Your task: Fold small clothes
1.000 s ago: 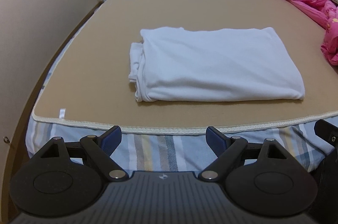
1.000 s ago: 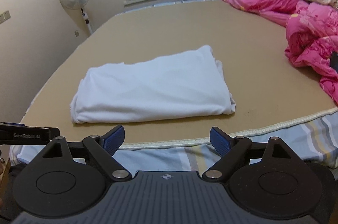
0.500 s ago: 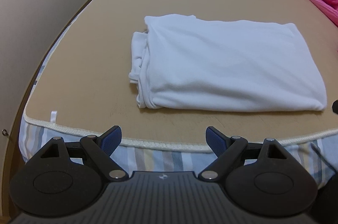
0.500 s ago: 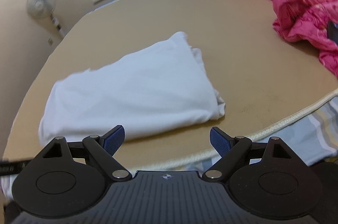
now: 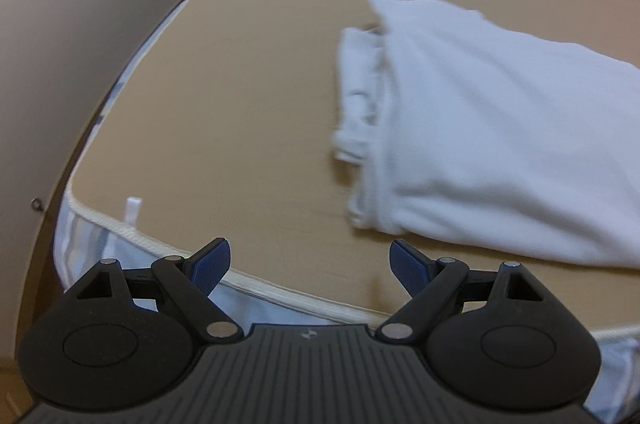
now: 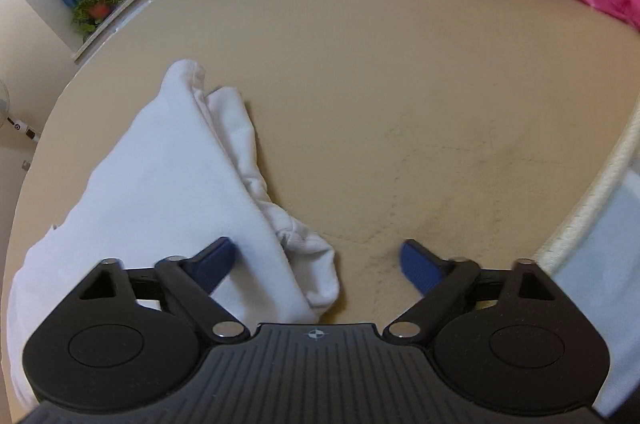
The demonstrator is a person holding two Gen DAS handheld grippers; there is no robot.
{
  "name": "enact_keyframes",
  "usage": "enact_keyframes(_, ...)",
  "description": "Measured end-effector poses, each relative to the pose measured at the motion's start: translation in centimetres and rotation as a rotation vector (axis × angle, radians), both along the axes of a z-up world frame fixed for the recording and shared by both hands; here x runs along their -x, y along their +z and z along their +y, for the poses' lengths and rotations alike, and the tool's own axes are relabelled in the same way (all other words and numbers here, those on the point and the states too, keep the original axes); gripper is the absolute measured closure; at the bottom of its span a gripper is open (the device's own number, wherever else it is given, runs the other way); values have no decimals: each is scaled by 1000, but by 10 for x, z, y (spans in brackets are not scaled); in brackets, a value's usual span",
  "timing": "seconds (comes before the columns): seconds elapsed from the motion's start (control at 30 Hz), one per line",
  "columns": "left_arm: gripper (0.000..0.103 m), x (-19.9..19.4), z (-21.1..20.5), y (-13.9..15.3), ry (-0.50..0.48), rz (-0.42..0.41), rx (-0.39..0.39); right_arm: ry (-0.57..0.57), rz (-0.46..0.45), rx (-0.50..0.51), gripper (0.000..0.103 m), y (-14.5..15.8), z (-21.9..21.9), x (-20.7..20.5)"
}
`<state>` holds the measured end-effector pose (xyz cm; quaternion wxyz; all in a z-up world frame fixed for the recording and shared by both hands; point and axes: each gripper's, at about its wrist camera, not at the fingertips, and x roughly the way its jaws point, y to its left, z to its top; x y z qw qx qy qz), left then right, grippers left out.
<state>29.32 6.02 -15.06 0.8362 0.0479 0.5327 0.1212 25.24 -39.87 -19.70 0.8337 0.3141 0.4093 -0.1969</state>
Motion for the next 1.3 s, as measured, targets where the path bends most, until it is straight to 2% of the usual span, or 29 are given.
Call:
enact_keyframes(0.03,13,-2,5,-2,11,5,-1,12,-5,13,2,0,5,-2)
enact_keyframes(0.1,13,-5,12,-6,32,14,3,69,-26,22,11,1,16,-4)
enact_keyframes(0.17,13,-8,19,-9,51,25,12,151,-76,-35,40,2,23,-4)
enact_keyframes(0.2,13,-11,24,-11,61,31,16,161,-76,-66,50,1,25,-4)
enact_keyframes(0.23,13,-13,28,-12,70,35,18,158,-82,-81,69,-1,27,-3)
enact_keyframes(0.33,13,-17,43,-15,119,38,18,114,-93,-131,75,-6,25,-1)
enact_keyframes(0.4,13,-19,53,-16,145,46,22,94,-75,-143,77,-5,27,-3)
enact_keyframes(0.47,13,-20,63,-19,166,60,15,101,-33,-109,79,2,35,-11)
enact_keyframes(0.53,13,-19,71,-21,182,73,8,132,25,-20,81,15,47,-24)
enact_keyframes(0.63,13,-15,82,-24,189,88,26,236,70,220,83,49,86,-53)
enact_keyframes(0.73,13,-8,96,-24,197,88,38,418,-13,474,83,91,162,-81)
enact_keyframes(0.8,13,-3,109,-22,211,77,45,558,-82,597,83,110,222,-91)
enact_keyframes(0.87,13,2,125,-21,236,70,61,717,-163,699,83,120,288,-90)
enact_keyframes(0.93,13,7,139,-21,258,69,83,905,-213,762,83,115,354,-79)
enact_keyframes(1.03,13,13,154,-24,278,76,92,1162,-147,783,76,75,428,-63)
enact_keyframes(1.07,13,15,158,-25,281,80,94,1217,-95,760,63,59,442,-58)
enact_keyframes(1.13,13,19,163,-26,280,81,104,1287,10,696,53,36,453,-49)
enact_keyframes(1.2,13,20,163,-26,271,73,111,1304,-32,649,47,37,445,-29)
enact_keyframes(1.3,13,16,154,-24,235,52,133,1319,-80,551,47,57,419,-15)
